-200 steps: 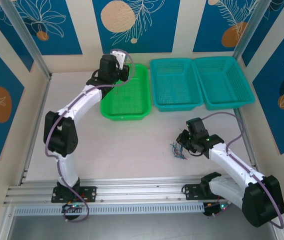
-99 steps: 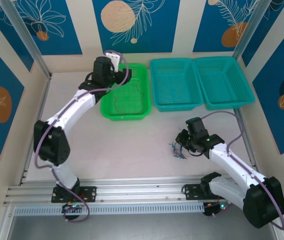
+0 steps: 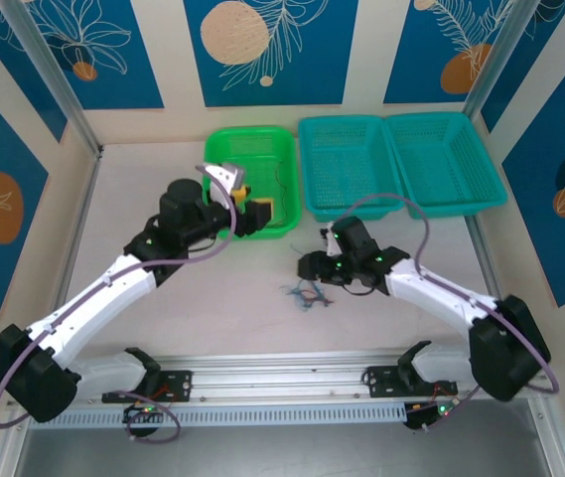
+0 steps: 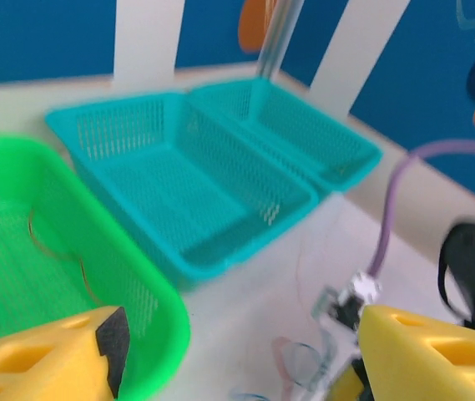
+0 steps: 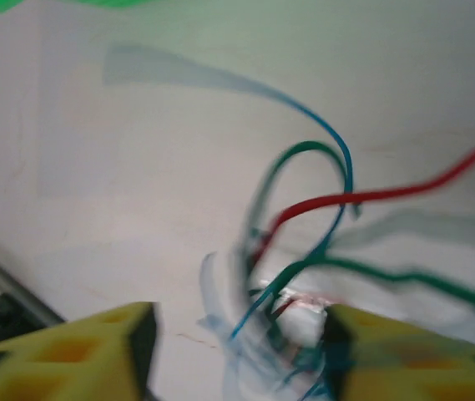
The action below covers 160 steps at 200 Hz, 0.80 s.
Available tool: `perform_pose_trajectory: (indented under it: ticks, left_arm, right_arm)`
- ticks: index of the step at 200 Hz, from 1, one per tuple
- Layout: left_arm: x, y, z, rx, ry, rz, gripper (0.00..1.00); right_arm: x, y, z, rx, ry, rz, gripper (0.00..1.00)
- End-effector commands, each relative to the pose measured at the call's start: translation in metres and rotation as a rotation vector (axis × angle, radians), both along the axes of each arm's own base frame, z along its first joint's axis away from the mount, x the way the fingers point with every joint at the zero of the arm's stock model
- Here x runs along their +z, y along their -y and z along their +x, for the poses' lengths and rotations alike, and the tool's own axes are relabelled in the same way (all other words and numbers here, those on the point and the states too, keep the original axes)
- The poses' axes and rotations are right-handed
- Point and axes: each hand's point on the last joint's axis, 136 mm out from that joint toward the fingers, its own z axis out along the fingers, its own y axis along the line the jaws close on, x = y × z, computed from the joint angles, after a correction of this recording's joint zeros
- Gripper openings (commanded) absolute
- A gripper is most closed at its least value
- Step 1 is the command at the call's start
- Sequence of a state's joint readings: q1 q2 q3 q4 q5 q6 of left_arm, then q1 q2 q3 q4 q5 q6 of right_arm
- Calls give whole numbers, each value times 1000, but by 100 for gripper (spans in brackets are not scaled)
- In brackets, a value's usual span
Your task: Untangle the cables
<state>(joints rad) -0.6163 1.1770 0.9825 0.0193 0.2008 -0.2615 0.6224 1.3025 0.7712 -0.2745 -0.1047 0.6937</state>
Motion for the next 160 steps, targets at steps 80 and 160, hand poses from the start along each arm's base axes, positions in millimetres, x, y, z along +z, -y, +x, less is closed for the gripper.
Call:
perform_pose_trajectory:
  ticks: [80, 160]
  left_arm:
    - [-102, 25, -23, 3, -264, 126, 66]
    - [-197, 56, 4, 150, -514, 253, 51]
  right_arm:
    - [12, 36, 9, -147, 78, -112, 96]
    - [-44, 7, 5, -68, -73, -186, 83]
